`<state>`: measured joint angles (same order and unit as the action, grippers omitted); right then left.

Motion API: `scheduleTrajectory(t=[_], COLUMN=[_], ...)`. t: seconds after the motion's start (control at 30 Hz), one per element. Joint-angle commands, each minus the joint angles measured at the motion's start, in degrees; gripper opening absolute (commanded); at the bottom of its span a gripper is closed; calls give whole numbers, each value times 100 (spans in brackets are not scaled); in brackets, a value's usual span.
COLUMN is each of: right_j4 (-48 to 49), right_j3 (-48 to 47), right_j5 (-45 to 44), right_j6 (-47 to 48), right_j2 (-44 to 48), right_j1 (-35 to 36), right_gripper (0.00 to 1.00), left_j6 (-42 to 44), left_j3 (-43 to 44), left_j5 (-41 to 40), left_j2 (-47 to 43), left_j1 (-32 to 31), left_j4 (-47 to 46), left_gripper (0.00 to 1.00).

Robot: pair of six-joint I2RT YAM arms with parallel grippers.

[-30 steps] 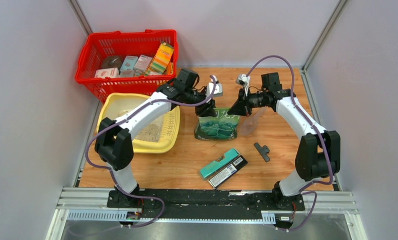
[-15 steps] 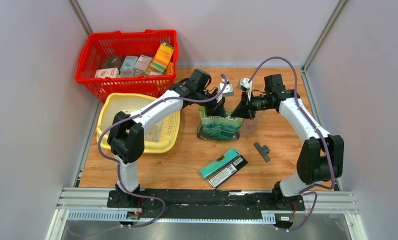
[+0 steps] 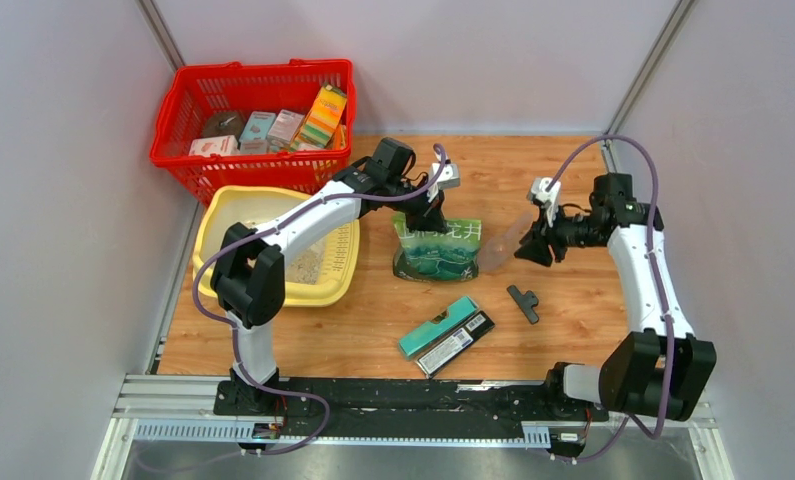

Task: Fill the litter box with clean litter

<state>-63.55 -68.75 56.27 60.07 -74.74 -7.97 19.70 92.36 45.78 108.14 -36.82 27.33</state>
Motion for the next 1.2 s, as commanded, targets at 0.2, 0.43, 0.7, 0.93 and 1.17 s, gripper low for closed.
scheduleTrajectory(t=[0.2,0.43,0.7,0.93,1.17], right_j4=[492,765,441,-8,-123], right_j3=[1558,1216,776,600,696], right_j5=[-2472,-2559,-2586,-2498,-2454], right_j6=[-882,-1674,-1991,-1876,-1833], right_j2=[-461,-1225,-2298,-2712,-2528], right_j1=[-187,-442,-530,-530,-522], right_gripper=[46,43,39,35,34], left_j6=[-107,-168,-195,-178,-134], left_j3=[-121,-253,-262,-218,-148], left_j5=[-192,-139,-210,-254,-280], left_j2=[-355,-399,-416,-399,-355], left_j1=[184,193,184,184,184], left_j4=[149,97,88,114,150], left_gripper=[0,0,0,0,0])
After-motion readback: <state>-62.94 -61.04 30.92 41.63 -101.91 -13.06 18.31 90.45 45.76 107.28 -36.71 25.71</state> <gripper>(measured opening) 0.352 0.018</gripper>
